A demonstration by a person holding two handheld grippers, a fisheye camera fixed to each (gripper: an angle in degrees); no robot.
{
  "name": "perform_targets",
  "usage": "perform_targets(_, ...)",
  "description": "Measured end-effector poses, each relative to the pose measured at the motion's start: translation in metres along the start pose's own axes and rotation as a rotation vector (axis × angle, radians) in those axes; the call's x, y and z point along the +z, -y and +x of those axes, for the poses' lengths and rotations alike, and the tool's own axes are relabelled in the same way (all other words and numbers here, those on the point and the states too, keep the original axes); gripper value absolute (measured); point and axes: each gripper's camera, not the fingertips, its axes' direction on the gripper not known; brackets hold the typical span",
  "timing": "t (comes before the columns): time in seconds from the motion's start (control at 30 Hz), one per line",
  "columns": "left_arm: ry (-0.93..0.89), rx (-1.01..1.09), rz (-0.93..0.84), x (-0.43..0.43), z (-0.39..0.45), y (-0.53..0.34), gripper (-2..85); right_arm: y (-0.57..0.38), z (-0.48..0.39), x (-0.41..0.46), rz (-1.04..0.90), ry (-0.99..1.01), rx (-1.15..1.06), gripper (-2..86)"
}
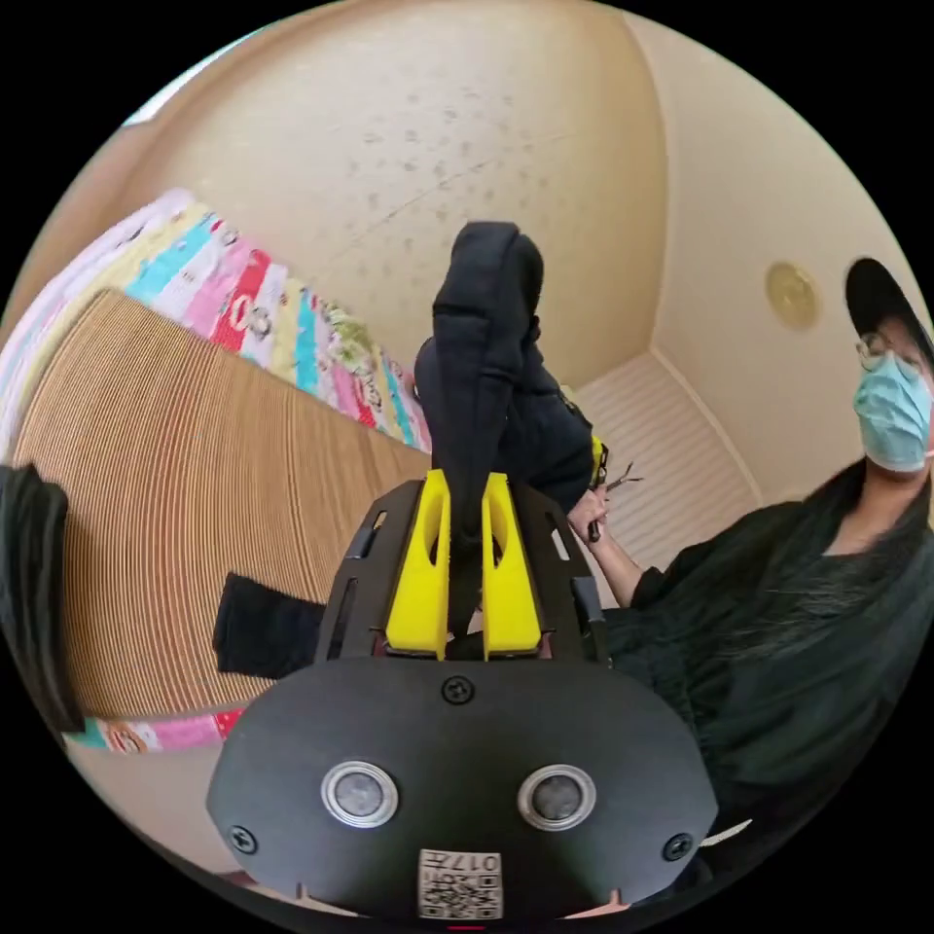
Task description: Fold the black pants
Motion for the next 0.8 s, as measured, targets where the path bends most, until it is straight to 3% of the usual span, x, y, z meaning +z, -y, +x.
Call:
perform_targets(0.17,-0.136,0.358,0.144,-0.005,0.136,0.075,5.3,-0.012,-0.113,-0.038,0.198,0.136,-0.316,2.9)
perform_targets(0.27,-0.068,0.412,0.187,0.014,0.171,0.133,5.4,0.019,-0.146,-0.050,0.267,-0.015,-0.390,3.6)
perform_targets(0.37,0.160,0.393,0.199,0.066,0.160,0.224,6.4,0.108,-0.142,-0.056,0.358,-0.426,-0.379,5.5)
perform_targets(0.4,0.275,0.349,0.157,0.098,0.140,0.266,7.6,0.152,-0.131,-0.054,0.417,-0.651,-0.373,6.5)
perform_targets(0.43,0.384,0.259,0.107,0.130,0.107,0.300,9.1,0.191,-0.112,-0.051,0.454,-0.868,-0.303,7.3)
perform_targets(0.5,0.511,0.079,-0.004,0.168,0.049,0.327,10.9,0.231,-0.077,-0.050,0.463,-1.065,-0.121,7.9)
perform_targets(0.67,0.528,-0.125,-0.251,0.219,-0.079,0.255,11.3,0.209,0.014,-0.020,0.153,-1.221,-0.069,7.1)
perform_targets(0.8,0.530,-0.327,-0.624,0.268,-0.185,0.107,12.5,0.107,0.153,-0.026,-0.207,-1.184,0.180,6.0)
